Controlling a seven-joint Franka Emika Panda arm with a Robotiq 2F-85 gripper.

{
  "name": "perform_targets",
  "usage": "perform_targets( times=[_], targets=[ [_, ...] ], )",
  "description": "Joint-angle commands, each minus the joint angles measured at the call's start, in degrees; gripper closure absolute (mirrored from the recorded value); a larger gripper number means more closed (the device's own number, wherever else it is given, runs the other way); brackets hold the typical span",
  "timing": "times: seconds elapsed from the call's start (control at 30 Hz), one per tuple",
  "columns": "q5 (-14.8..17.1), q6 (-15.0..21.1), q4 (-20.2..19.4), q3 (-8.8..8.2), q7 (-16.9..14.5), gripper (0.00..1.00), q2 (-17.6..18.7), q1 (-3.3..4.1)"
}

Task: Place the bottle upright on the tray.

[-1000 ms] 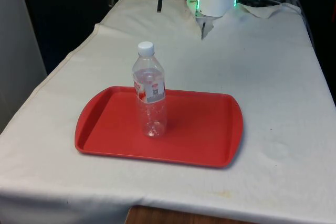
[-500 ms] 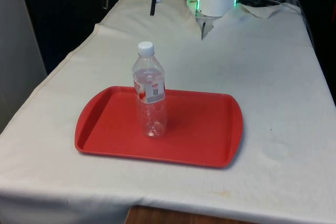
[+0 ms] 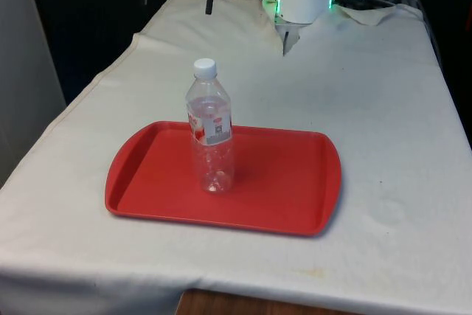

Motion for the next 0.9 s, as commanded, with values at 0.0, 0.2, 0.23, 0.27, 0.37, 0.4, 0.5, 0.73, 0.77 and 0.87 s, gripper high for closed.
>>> perform_targets(
  times=[0.0,0.2,0.23,0.27,0.37,0.4,0.5,0.73,0.77,0.87],
  targets=[
    [-1.1,-1.0,0.2,-0.52,0.5,0.0,-0.1,0.17],
    [-2.1,-2.9,0.6,-1.09,0.3,0.0,-0.5,0.17],
    [-2.3,-3.0,0.7,-1.15,0.3,0.0,-0.6,0.17],
    [-2.5,-3.4,0.7,-1.26,0.2,0.0,-0.6,0.17],
    [-3.1,-4.4,0.9,-1.49,0.2,0.0,-1.0,0.11],
    [-3.3,-5.3,1.3,-1.6,0.3,0.0,-1.1,0.11],
    [-3.4,-6.3,1.8,-1.72,0.5,0.0,-1.2,0.17],
    [-2.5,-9.2,3.7,-1.49,0.4,0.0,-1.5,0.0],
    [-3.6,-10.4,4.1,-1.83,1.6,0.0,-1.8,0.34],
    [-3.6,-11.2,4.6,-1.72,2.4,0.0,-1.9,0.46]
  ],
)
